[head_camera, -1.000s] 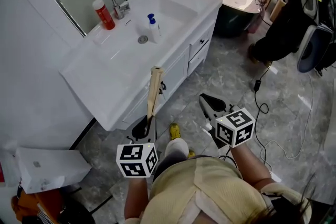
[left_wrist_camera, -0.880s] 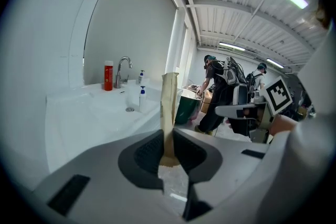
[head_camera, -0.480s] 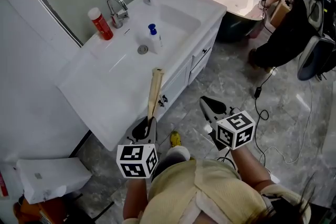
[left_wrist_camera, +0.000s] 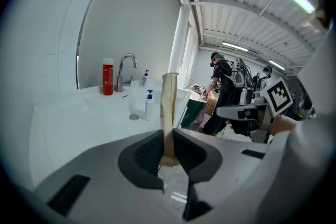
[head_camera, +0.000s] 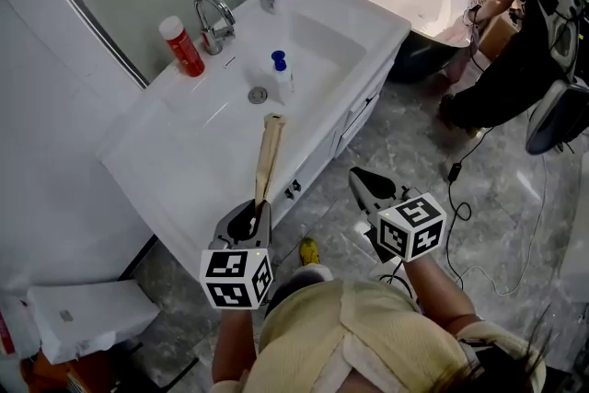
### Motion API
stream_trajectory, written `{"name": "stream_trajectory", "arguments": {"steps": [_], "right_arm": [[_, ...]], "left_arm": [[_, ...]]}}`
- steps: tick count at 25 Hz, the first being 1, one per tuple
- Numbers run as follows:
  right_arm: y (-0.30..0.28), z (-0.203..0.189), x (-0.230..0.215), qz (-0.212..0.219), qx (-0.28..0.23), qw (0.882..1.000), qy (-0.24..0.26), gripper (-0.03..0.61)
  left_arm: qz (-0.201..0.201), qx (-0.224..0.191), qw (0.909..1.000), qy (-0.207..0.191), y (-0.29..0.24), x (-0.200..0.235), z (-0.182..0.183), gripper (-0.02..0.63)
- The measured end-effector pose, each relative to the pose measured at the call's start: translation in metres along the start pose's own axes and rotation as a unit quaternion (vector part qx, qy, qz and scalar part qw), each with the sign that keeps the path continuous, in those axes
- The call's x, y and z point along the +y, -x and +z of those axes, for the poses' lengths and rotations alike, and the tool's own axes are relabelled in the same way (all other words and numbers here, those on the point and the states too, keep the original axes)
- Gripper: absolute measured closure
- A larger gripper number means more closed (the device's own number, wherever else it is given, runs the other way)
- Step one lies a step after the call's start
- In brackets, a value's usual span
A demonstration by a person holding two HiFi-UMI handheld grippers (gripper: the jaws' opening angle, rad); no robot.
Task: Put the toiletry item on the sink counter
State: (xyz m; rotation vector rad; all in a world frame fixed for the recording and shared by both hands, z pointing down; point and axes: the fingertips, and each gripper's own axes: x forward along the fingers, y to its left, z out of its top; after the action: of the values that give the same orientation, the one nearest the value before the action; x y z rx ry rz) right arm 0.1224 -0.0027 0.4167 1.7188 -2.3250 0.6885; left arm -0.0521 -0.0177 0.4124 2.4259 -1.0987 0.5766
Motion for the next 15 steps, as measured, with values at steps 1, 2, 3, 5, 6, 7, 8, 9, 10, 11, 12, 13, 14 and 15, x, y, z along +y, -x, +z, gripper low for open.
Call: {"name": "stream_trajectory", "arguments": {"steps": [1,2,3,5,6,7,8,9,10,11,12,13,14,15], "right_arm": [[-0.005,0.003,0.000,0.000,0.000,1.000,0.001,0.549],[-0.010,0.006,-0.001,0.000,-0.001,1.000,0.002,0.549],[-0.015,0.008,-0.002,0.000,-0.001,1.000,0.003,0.549],[-0.024,0.012,-0.003,0.001,-0.002,1.000,0.003,0.549],[-0.029,0.014,-0.004,0.001,-0.002,1.000,0.003,0.549],[-0.034,0.015,-0.004,0.001,-0.002,1.000,0.003,0.549],[-0.038,0.016,-0.005,0.001,-0.003,1.000,0.002,0.549],[-0.043,0.018,-0.005,0.000,-0.003,1.000,0.001,0.549],[-0.047,0.020,-0.006,-0.001,-0.003,1.000,0.001,0.549],[-0.052,0.023,-0.006,-0.002,-0.003,1.000,0.001,0.549],[-0.056,0.025,-0.006,-0.002,-0.002,1.000,0.001,0.549],[-0.060,0.027,-0.006,-0.001,-0.001,1.000,0.002,0.549],[-0.064,0.029,-0.006,-0.001,0.000,1.000,0.003,0.549],[-0.067,0.031,-0.005,-0.001,0.000,1.000,0.004,0.549]], "left_arm": [[-0.001,0.000,1.0000,0.002,-0.003,0.003,0.002,0.529],[-0.003,0.000,1.0000,0.004,-0.007,0.006,0.004,0.529],[-0.006,0.000,1.0000,0.005,-0.010,0.009,0.006,0.529],[-0.009,0.002,0.9999,0.006,-0.017,0.013,0.009,0.529],[-0.009,0.003,0.9999,0.006,-0.019,0.016,0.010,0.529],[-0.010,0.003,0.9999,0.005,-0.022,0.019,0.011,0.529],[-0.011,0.003,0.9999,0.004,-0.024,0.022,0.013,0.529],[-0.012,0.003,0.9999,0.003,-0.026,0.024,0.015,0.529],[-0.013,0.004,0.9999,0.003,-0.028,0.028,0.016,0.529],[-0.014,0.005,0.9999,0.004,-0.030,0.031,0.018,0.529],[-0.014,0.006,0.9999,0.005,-0.032,0.034,0.020,0.529],[-0.014,0.006,0.9999,0.007,-0.034,0.038,0.021,0.529],[-0.014,0.007,0.9998,0.008,-0.036,0.041,0.022,0.529],[-0.014,0.008,0.9998,0.008,-0.039,0.045,0.024,0.529]]}}
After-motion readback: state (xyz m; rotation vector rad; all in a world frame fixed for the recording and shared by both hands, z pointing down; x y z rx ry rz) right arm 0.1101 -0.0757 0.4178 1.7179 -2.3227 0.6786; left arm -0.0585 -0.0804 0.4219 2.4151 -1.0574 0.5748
